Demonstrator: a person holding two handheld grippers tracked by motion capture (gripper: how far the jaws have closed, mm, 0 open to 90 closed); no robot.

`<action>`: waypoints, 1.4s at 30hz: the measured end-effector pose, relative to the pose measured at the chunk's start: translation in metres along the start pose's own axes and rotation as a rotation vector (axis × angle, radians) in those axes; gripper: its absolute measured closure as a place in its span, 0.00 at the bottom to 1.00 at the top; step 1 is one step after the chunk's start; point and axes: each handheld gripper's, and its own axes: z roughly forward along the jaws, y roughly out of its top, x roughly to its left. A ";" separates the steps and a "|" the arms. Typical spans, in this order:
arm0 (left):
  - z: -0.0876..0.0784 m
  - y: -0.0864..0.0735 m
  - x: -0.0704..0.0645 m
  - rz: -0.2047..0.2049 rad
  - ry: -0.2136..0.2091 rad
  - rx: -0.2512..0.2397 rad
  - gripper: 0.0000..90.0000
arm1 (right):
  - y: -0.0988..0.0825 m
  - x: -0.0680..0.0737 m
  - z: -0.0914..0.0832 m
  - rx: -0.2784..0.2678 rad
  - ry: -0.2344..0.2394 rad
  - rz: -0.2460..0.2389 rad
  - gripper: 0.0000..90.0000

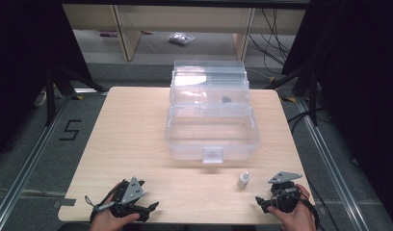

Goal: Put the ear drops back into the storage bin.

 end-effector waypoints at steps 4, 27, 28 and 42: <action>0.000 0.000 0.000 0.002 0.000 0.007 0.17 | 0.003 0.003 -0.001 0.013 0.007 -0.019 0.21; -0.002 0.001 0.001 0.014 0.002 0.023 0.17 | 0.032 0.017 -0.002 0.089 0.036 -0.059 0.24; 0.000 0.000 0.000 -0.003 0.003 -0.003 0.17 | 0.035 0.018 -0.002 0.097 0.041 -0.066 0.24; 0.000 0.000 0.000 -0.001 -0.003 -0.001 0.17 | 0.059 0.019 -0.001 0.130 0.035 -0.124 0.25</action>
